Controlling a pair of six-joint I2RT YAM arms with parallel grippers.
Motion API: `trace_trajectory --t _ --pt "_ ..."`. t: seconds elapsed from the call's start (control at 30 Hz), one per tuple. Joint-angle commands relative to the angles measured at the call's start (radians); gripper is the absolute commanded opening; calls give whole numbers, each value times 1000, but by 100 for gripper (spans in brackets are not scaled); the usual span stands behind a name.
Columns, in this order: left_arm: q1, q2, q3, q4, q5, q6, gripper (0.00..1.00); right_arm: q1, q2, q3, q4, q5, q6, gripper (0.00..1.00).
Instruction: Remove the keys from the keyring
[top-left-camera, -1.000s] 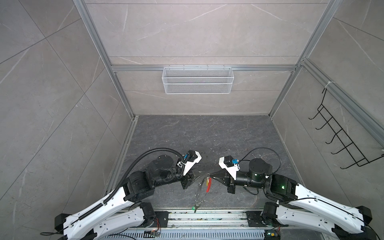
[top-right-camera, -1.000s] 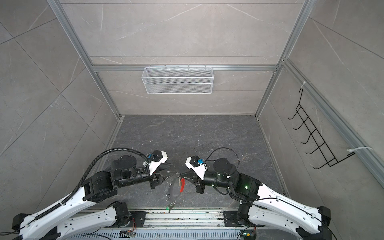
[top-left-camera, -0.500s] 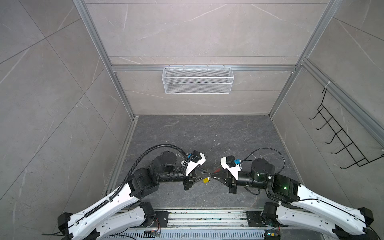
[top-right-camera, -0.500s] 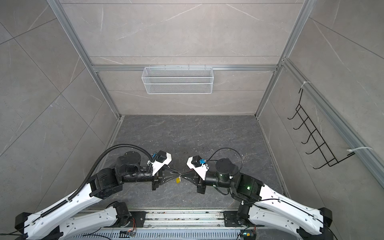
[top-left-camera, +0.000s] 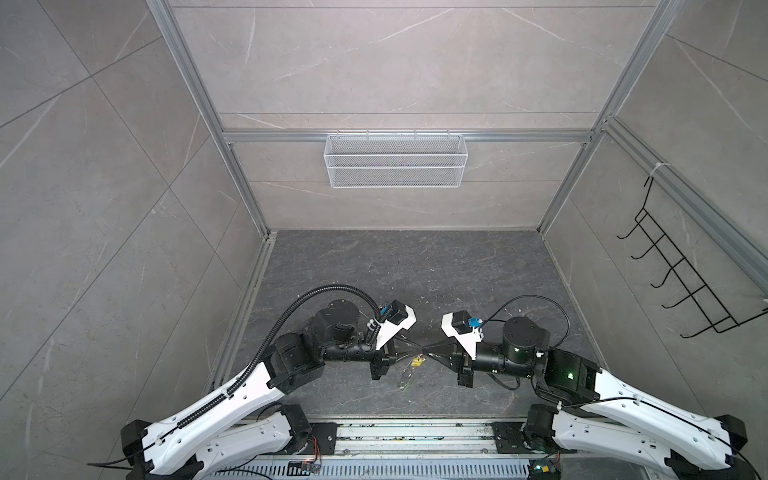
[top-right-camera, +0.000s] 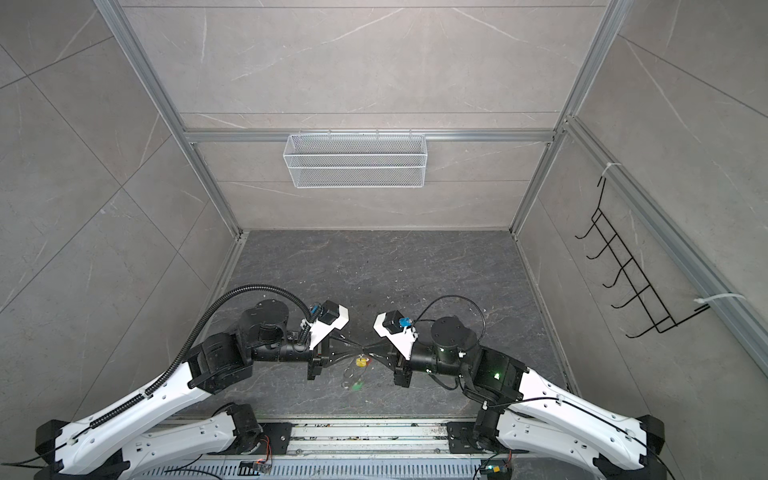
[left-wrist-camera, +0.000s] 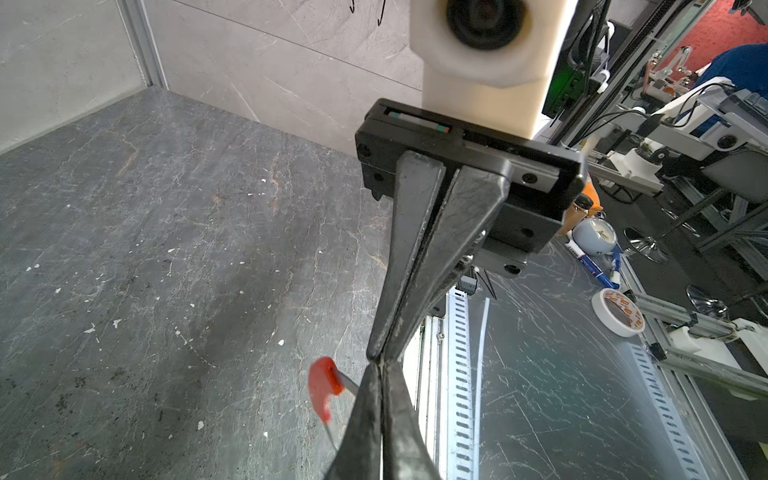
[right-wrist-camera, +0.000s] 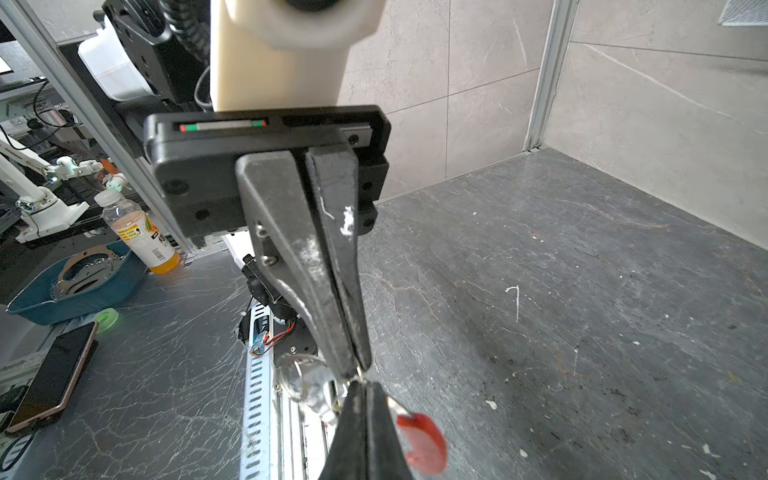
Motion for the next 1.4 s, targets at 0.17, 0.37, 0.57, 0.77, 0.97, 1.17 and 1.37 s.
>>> trace_trajectory --t 0.17,0.37,0.57,0.77,0.97,1.17,1.37 --pt "2 -3 -19 131 -62 -79 0 -7 -38 8 46 131 47 10" --pt "-2 -31 -78 293 -194 -156 0 -7 -118 -25 74 236 73 42" --pt "-5 -62 -120 404 -313 -214 0 -6 -170 -68 107 309 107 47" --pt "-12 -62 -141 444 -344 -211 0 -7 -132 -69 106 321 127 49" --pt "-22 -111 -193 548 -364 -157 0 -7 -90 -47 106 290 129 51" --pt "-26 -115 -201 598 -379 -111 0 -7 -86 -41 113 279 128 52" --pt "-56 -87 -191 609 -444 -58 0 -7 -80 -47 106 302 136 51"
